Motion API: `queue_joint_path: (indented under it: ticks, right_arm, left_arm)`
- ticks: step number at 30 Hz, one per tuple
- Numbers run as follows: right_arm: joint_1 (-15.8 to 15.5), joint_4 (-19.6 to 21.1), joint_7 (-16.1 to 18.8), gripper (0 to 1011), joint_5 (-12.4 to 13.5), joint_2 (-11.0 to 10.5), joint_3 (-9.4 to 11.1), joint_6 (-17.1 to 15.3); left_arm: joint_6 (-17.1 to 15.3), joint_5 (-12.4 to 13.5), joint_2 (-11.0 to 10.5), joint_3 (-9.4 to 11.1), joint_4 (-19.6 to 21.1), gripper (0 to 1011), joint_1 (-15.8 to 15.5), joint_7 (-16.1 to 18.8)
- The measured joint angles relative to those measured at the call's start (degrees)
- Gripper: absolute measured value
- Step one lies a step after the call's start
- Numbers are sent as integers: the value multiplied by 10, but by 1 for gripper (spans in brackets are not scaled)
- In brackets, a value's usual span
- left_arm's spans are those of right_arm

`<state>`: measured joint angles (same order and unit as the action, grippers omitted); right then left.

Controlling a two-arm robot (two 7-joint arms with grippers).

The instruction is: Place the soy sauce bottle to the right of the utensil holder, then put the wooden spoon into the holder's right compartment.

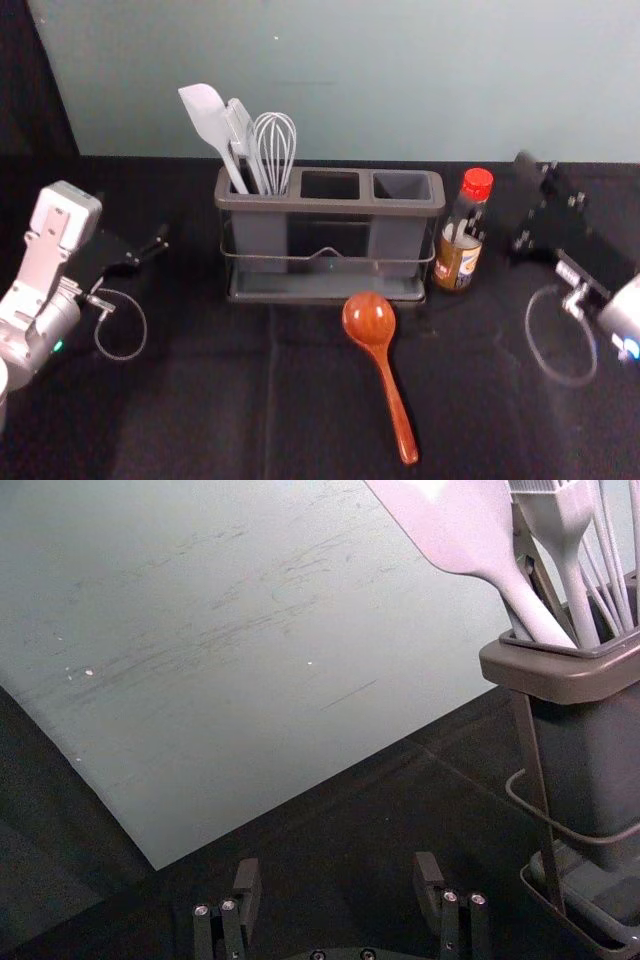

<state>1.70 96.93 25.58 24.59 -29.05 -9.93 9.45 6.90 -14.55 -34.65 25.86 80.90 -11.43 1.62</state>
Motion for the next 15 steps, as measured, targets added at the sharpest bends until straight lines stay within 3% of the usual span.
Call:
queue_joint_path:
  ticks: [6, 15]
  right_arm:
    - [-43, 37, -1, 1002, -17, -15, -17, -30]
    - [-56, 26, -19, 1002, -63, -9, -63, -76]
  left_arm:
    - [0, 0, 0, 0, 0, 1005, 0, 0]
    - [0, 0, 0, 0, 0, 1005, 0, 0]
